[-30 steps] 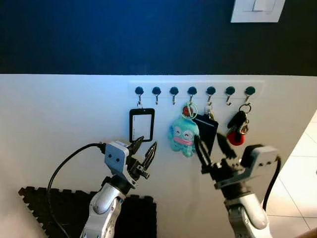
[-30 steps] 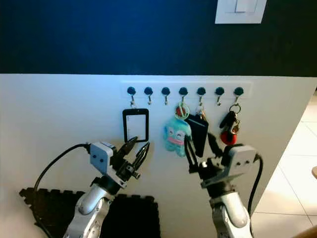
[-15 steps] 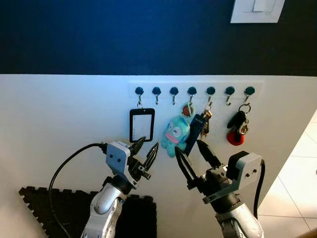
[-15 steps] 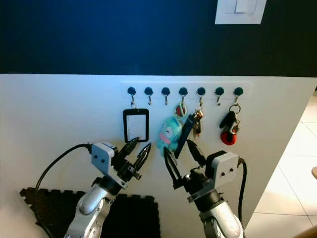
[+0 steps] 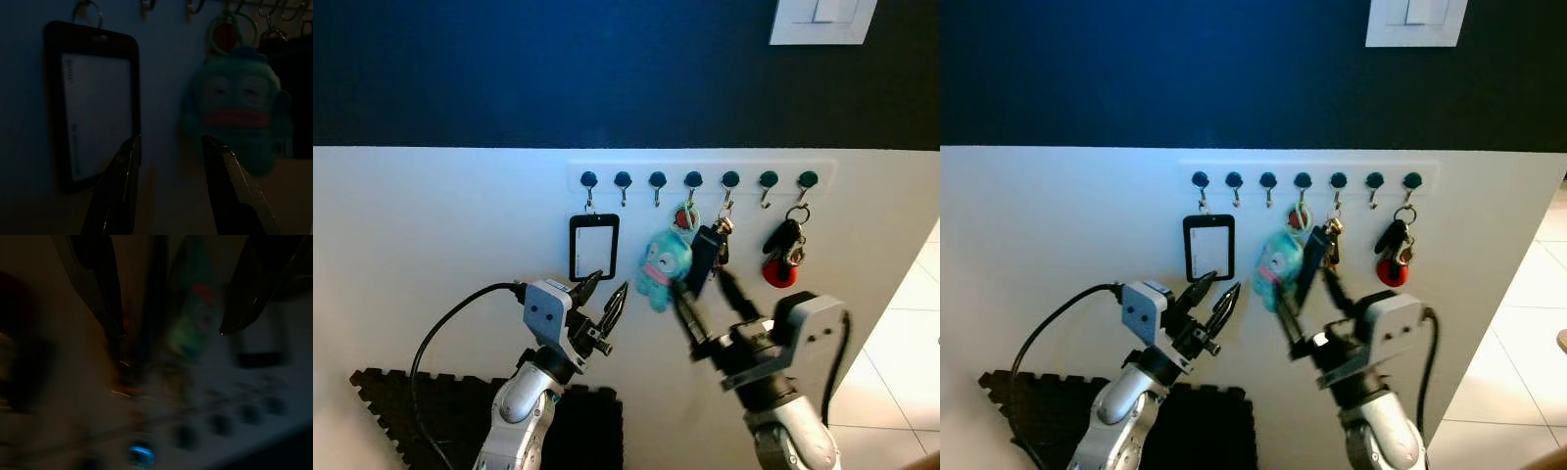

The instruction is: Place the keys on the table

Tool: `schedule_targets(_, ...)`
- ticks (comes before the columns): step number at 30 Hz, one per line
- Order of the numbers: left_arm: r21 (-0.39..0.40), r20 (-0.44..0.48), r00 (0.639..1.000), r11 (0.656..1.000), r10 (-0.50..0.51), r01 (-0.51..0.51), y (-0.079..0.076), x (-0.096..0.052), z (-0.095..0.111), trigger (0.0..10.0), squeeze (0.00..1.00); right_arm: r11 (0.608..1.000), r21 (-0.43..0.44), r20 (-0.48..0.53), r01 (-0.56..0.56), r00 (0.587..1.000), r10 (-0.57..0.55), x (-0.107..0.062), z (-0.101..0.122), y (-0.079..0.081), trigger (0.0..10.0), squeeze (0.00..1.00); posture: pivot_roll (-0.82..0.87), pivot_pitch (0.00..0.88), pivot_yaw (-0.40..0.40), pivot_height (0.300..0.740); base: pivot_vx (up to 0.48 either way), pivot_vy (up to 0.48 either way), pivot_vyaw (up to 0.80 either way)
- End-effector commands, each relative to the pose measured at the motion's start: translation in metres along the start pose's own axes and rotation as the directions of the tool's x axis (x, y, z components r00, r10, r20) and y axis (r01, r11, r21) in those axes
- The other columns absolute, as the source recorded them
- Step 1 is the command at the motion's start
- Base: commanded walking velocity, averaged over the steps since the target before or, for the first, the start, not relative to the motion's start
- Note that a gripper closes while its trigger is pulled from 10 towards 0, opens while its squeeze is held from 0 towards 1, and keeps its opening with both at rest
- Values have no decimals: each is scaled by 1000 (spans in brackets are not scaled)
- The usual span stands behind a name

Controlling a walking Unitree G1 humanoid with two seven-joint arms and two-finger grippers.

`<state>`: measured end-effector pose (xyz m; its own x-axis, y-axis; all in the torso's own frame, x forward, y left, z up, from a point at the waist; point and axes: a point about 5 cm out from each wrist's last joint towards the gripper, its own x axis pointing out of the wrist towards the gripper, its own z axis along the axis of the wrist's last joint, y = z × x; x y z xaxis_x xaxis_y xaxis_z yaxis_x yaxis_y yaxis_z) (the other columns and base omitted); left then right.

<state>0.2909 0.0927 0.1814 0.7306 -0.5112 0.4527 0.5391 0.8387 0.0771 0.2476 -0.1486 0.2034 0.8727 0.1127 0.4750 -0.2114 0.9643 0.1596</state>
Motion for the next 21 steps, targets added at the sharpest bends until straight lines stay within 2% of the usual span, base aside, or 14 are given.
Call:
schedule_targets(1,7,-23,1000,1000,-11,11,-1,-2,-3,10000,0,994,-43,-43,97,994,-99,-9,-9,-16,10000,0,12,73,23,740,0,0,0)
schedule_targets(2,7,-23,1000,1000,-11,11,-1,-2,-3,10000,0,994,-43,-43,97,994,-99,-9,-9,-16,10000,0,12,73,23,740,0,0,0)
schedule_targets(4,2,-22,1000,1000,-14,14,-3,-2,-3,10000,0,983,-72,-54,166,984,-170,-17,-13,-29,10000,0,9,77,24,740,0,0,0)
schedule_targets(6,-5,-22,1000,1000,-18,18,-4,-2,-3,10000,0,985,-83,-50,154,986,-158,-19,-12,-31,10000,0,9,77,24,740,0,0,0)
schedule_targets(12,-9,-24,999,1000,-22,22,-5,-3,-4,10000,0,992,-100,-40,77,996,-81,-18,-9,-20,10000,0,0,72,26,740,0,0,0)
schedule_targets(16,-9,-27,999,1000,-29,29,-6,-3,-6,10000,0,996,-83,-68,-22,998,16,-16,-16,-4,10000,0,-1,59,24,740,0,0,0)
schedule_targets(21,-6,-31,999,999,-36,35,-7,-4,-7,10000,0,994,-71,-81,-83,994,77,-16,-21,4,10000,0,0,54,22,740,0,0,0)
